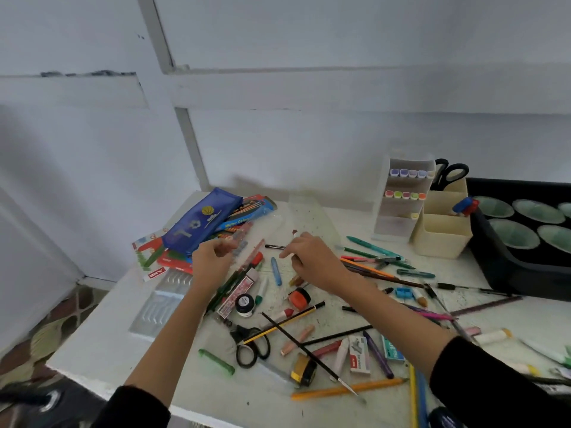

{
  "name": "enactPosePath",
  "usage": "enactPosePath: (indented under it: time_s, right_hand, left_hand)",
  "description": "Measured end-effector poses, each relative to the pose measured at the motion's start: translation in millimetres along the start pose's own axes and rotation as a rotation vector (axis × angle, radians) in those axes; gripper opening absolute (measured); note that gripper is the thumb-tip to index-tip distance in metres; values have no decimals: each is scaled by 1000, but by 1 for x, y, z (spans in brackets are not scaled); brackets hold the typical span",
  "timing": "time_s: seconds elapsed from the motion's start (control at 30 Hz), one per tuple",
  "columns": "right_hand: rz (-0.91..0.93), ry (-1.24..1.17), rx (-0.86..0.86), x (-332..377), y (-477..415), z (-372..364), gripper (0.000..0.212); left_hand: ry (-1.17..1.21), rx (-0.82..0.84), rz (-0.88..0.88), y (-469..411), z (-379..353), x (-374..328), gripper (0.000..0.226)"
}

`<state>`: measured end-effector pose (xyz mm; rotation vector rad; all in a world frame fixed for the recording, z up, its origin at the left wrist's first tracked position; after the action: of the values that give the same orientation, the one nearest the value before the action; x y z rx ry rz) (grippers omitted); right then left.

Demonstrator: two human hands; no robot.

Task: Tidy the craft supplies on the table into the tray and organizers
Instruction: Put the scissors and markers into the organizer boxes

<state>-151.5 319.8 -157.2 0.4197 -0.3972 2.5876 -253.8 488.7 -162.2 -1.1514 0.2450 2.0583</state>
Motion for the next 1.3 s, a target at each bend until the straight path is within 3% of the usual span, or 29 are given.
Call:
enactPosePath:
  time_s: [0.13, 0.4, 0.47, 0.6, 0.83, 0.93, 1.1, 1.3]
  right_hand:
    - [6, 223, 124, 3, -23, -18, 35]
    - [-41, 382, 316, 8, -60, -61, 33]
    - [-65, 294, 322, 10, -66, -67, 37]
    - [-15, 263, 321, 17, -73, -77, 41]
    - [204, 370, 215, 19, -61, -63, 31]
    - [203, 143, 256, 8, -47, -46, 25]
    - [-58, -374, 194, -19, -24, 6, 18]
    - [-341, -907, -201, -69, 5, 64, 21]
  left_hand:
    - [-110, 156, -103, 2, -14, -2, 23]
    - [-298, 188, -232, -4, -18, 6, 35]
    - [-392, 194, -283, -7, -19, 9, 39]
    - [-548, 222, -316, -14, -22, 10, 27]
    - [-406, 216, -304, -22, -29, 16, 36]
    - [-311, 233, -292, -21, -34, 19, 33]
    - [-65, 262, -256, -12, -46, -10, 18]
    - [376, 421, -121, -3, -77, -74, 20]
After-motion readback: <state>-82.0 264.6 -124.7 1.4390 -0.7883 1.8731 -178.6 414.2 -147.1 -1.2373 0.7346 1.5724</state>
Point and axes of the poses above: each hand's wrist, its own y-axis away from the middle knuckle, its own z-axis out of the back of the hand, x = y × z, the point moved 7 cm from there along -y, towards the middle knuckle, and after that the axes turned 1 degree about -z, right-handed, at the moved point
